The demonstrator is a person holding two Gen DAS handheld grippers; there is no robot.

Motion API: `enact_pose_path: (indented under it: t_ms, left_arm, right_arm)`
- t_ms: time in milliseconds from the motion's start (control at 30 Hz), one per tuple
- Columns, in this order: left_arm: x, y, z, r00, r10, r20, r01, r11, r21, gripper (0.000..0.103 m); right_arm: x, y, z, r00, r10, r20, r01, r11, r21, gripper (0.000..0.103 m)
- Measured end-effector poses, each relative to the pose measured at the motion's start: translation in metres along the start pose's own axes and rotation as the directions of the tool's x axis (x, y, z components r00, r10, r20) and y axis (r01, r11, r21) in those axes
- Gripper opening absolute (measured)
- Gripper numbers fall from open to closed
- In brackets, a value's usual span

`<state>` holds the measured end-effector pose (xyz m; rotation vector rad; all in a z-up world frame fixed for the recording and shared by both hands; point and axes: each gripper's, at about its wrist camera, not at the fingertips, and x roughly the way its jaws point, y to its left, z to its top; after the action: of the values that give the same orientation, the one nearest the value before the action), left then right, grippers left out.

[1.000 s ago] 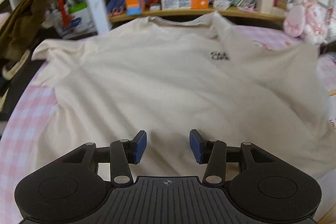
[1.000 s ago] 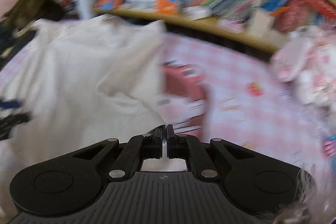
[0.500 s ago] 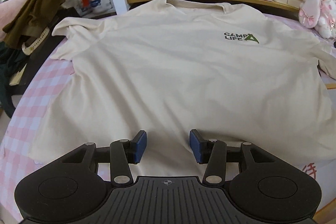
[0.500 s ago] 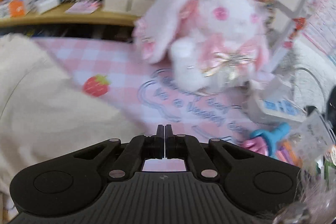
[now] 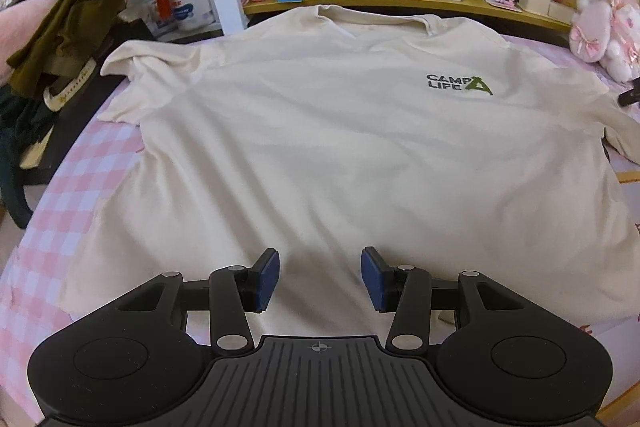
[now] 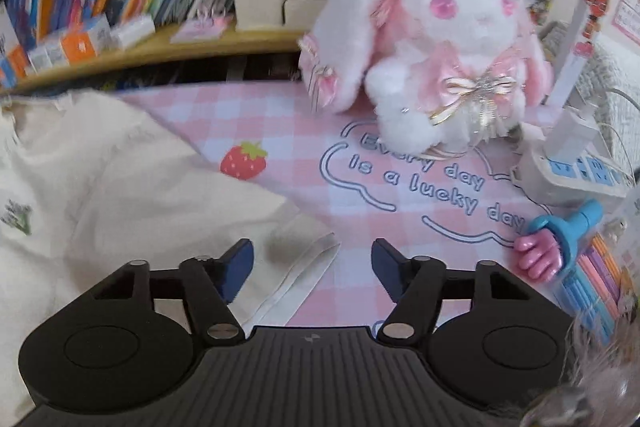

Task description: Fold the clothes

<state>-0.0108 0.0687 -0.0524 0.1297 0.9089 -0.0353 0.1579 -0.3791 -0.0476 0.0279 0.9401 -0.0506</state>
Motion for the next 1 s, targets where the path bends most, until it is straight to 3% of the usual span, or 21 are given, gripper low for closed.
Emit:
enact_pose_path:
  t_ms: [33, 100, 167, 300, 600, 667, 700, 767, 800, 867, 1000]
  left_arm:
    - [-0.001, -0.001, 0.0, 1.0, 0.001, 0.002, -0.001, 1.0, 0.004, 0.046]
    - [-0.004, -0.001, -0.002, 1.0, 0.004, 0.005, -0.004, 1.0, 0.009, 0.046]
    - [-0.008, 0.003, -0.004, 1.0, 0.014, 0.011, -0.014, 1.0, -0.002, 0.046]
    - [-0.012, 0.016, -0.008, 0.999, 0.034, 0.008, -0.033, 0.998, -0.051, 0.046]
    - [-0.016, 0.037, -0.013, 0.997, 0.08, -0.001, -0.079, 0.991, -0.104, 0.046]
    - [-0.017, 0.045, -0.013, 0.995, 0.098, 0.008, -0.096, 0.989, -0.109, 0.046]
    - [-0.018, 0.051, -0.012, 0.994, 0.108, 0.014, -0.106, 0.987, -0.117, 0.046]
    - [-0.019, 0.063, -0.011, 0.992, 0.127, 0.026, -0.123, 0.983, -0.135, 0.046]
    - [-0.019, 0.07, -0.01, 0.99, 0.137, 0.031, -0.131, 0.981, -0.146, 0.046]
    - [-0.016, 0.086, -0.008, 0.988, 0.149, 0.034, -0.141, 0.975, -0.172, 0.046]
    - [-0.003, 0.112, -0.005, 0.988, 0.153, 0.014, -0.148, 0.97, -0.191, 0.046]
  right_arm:
    - [0.006, 0.001, 0.0, 1.0, -0.002, -0.014, 0.002, 1.0, -0.006, 0.049]
    - [0.013, 0.0, 0.0, 0.999, 0.033, -0.031, -0.032, 0.999, 0.012, 0.018]
    - [0.008, 0.0, 0.002, 0.999, 0.028, -0.017, -0.028, 1.0, 0.002, 0.006]
    - [0.007, -0.014, 0.01, 0.999, -0.02, 0.029, 0.019, 0.999, 0.046, 0.006]
    - [0.033, -0.012, 0.016, 0.987, -0.153, 0.042, 0.156, 0.986, -0.066, 0.007]
    - [0.032, -0.009, 0.015, 0.981, -0.189, 0.051, 0.193, 0.977, -0.093, 0.018]
    - [0.028, -0.008, 0.014, 0.978, -0.199, 0.061, 0.204, 0.974, -0.096, 0.032]
    - [0.01, -0.008, 0.007, 0.977, -0.186, 0.105, 0.195, 0.977, -0.087, 0.046]
    - [-0.001, -0.008, 0.003, 0.979, -0.165, 0.122, 0.176, 0.981, -0.08, 0.046]
    - [-0.022, -0.005, -0.008, 0.988, -0.088, 0.128, 0.097, 0.993, -0.065, 0.047]
    - [-0.058, 0.013, -0.039, 0.99, 0.107, 0.092, -0.103, 0.994, -0.044, 0.069]
